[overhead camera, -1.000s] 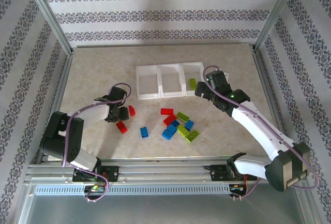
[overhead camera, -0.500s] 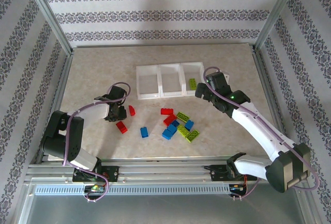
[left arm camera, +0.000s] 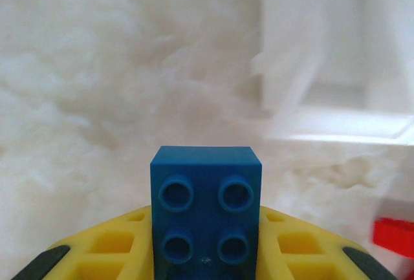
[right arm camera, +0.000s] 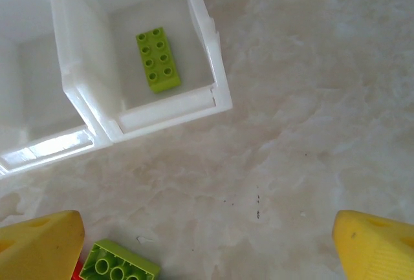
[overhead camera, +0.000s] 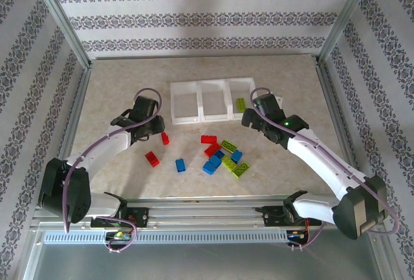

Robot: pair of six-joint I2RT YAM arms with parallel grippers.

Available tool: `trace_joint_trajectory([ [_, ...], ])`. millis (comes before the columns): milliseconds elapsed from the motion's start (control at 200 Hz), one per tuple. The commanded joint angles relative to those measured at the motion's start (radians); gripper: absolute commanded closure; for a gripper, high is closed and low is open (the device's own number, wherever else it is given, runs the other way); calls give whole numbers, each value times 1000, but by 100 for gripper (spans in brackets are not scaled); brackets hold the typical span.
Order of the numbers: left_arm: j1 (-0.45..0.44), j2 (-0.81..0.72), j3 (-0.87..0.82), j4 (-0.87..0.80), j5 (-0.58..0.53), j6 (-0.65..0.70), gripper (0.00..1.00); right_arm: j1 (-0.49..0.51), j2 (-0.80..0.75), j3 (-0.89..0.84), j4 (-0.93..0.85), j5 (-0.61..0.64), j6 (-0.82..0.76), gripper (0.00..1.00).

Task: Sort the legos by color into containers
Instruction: Place the lego in the container.

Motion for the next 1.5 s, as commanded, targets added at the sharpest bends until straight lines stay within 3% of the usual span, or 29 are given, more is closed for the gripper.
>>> trace_joint_trajectory([
  [0,-45,39,65,65,-37,-61,81,10,14,-17,-9,24,30,2],
  [235,-108,223,226,110,-95,-55,81,26,22,-51,1,27,56,2],
  [540,-117,426,416,73,-131,-3,81,45,-13,-130,-12,18,104,2],
  [924,-131,541,512,53,-143,18,79,131,-107,-259,-93,-11,253,2],
  [1084,-131,561,520,40,-164,21,74,181,-139,-301,-115,-37,319,2],
  [1494,-131,527,515,31,-157,21,47,322,-166,-360,-128,-53,441,3],
])
